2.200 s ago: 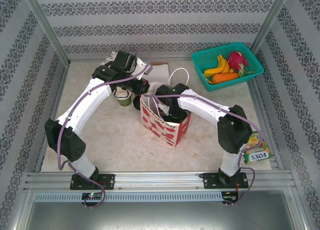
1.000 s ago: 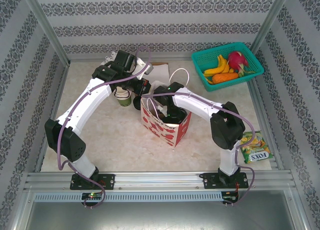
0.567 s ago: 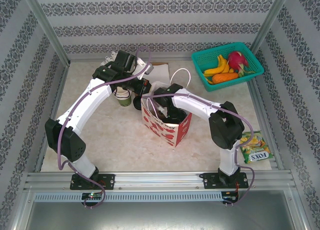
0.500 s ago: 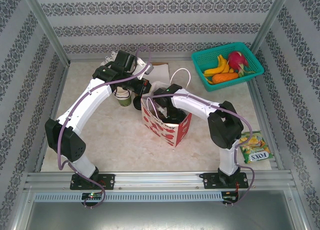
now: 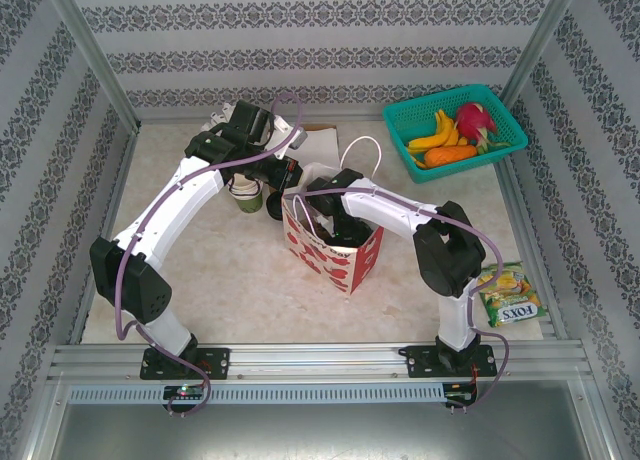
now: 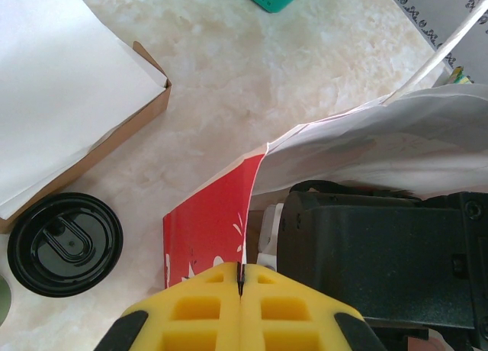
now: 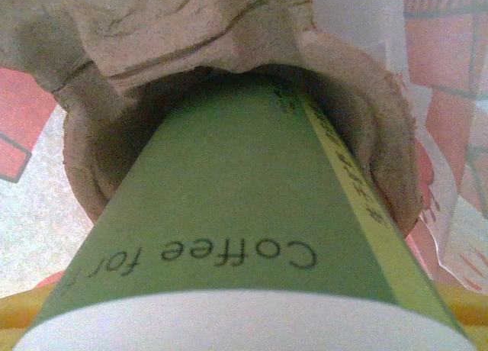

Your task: Pack the takeout coffee

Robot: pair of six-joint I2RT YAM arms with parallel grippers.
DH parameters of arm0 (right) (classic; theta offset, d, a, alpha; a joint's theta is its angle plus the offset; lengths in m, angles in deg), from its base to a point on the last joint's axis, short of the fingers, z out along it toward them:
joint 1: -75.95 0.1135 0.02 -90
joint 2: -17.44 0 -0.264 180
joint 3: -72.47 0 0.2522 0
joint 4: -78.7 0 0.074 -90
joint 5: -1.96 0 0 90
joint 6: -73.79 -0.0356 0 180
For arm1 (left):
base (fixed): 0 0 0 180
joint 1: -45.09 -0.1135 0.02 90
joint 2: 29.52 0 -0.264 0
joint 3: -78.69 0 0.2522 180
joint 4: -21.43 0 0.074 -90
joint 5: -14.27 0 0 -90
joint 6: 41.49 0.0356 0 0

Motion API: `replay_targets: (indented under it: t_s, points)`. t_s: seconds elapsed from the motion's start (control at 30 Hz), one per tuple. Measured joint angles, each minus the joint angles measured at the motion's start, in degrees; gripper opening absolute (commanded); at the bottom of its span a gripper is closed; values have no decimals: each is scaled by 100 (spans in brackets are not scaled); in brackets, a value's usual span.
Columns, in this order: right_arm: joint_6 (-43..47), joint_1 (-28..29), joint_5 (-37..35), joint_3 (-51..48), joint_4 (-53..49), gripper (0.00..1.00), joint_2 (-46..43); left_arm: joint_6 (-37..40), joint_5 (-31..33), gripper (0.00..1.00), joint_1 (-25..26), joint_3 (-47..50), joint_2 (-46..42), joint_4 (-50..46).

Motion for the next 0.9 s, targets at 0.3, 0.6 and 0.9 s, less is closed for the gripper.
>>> replay_targets:
  t_s: [0.3, 0.6, 0.9]
  points:
    - [-24, 0, 2, 48, -24, 65, -11, 2, 2, 0, 0, 0, 0, -2]
    - [-92, -13, -129, 136, -26, 69, -11, 2, 22, 0, 0, 0, 0, 0]
    - [-192, -109, -188, 177, -17, 73, -94, 2, 28, 0, 0, 0, 0, 4]
